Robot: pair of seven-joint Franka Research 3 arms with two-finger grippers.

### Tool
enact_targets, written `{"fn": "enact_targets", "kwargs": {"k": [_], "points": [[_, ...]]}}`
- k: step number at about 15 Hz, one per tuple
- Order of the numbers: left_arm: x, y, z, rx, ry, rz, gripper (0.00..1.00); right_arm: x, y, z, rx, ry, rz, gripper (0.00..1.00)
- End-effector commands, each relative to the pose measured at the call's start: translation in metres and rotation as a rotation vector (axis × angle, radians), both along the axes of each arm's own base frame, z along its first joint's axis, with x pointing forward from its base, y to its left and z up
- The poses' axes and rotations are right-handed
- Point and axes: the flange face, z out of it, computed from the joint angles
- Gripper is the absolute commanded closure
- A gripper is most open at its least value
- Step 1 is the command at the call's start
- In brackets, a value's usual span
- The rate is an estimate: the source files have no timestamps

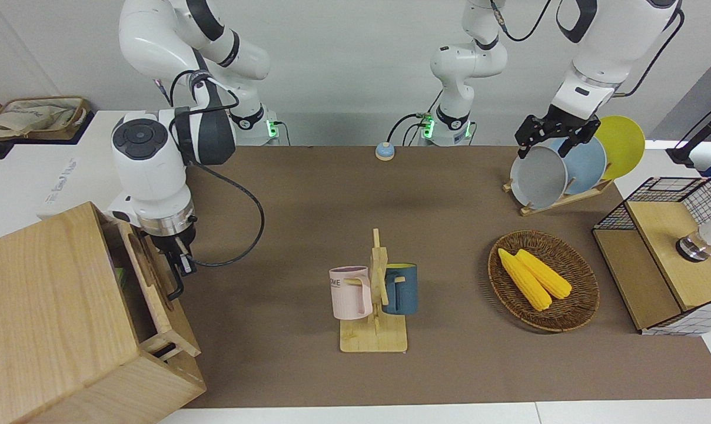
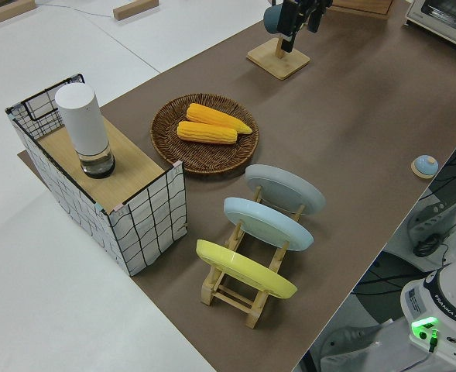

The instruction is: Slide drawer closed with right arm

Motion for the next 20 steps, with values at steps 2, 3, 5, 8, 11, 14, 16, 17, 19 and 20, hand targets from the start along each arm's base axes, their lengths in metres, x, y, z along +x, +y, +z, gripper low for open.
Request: {"fn": "enact_targets", "kwargs": {"k": [2,3,5,8,11,14,16,17,19,20], "points": [[-0.003,0.001,0.005,0.013,-0.004,-0.007,0.0,0.012,-0.039,-0.006,0.005,-0.015,0.033,1.0],[-0.003,0.0,0.005,0.013,-0.005,-0.01,0.0,0.012,-0.044,-0.006,0.002,-0.015,0.037,1.0],[-0.003,0.0,0.005,0.013,-0.005,-0.008,0.0,0.015,-0.053,-0.013,-0.003,-0.018,0.038,1.0],[-0.003,0.001,0.005,0.013,-0.005,-0.007,0.0,0.016,-0.063,-0.013,-0.01,-0.025,0.057,1.0],[-0.003,0.0,0.005,0.013,-0.005,-0.008,0.0,0.017,-0.067,-0.011,-0.01,-0.04,0.057,1.0],[-0.003,0.0,0.005,0.013,-0.005,-0.01,0.0,0.015,-0.063,-0.006,-0.019,-0.037,0.073,1.0],[-0.003,0.001,0.004,0.013,-0.002,-0.008,0.0,0.01,-0.047,0.007,-0.022,-0.038,0.087,1.0],[-0.003,0.0,0.004,0.013,-0.002,-0.01,0.0,0.005,-0.041,0.018,-0.034,-0.042,0.097,1.0],[-0.003,0.001,0.004,0.013,-0.004,-0.007,0.0,-0.008,-0.015,0.026,-0.066,-0.033,0.148,1.0],[-0.003,-0.001,0.005,0.013,-0.005,-0.011,0.0,-0.014,-0.003,0.034,-0.071,-0.033,0.179,1.0]]}}
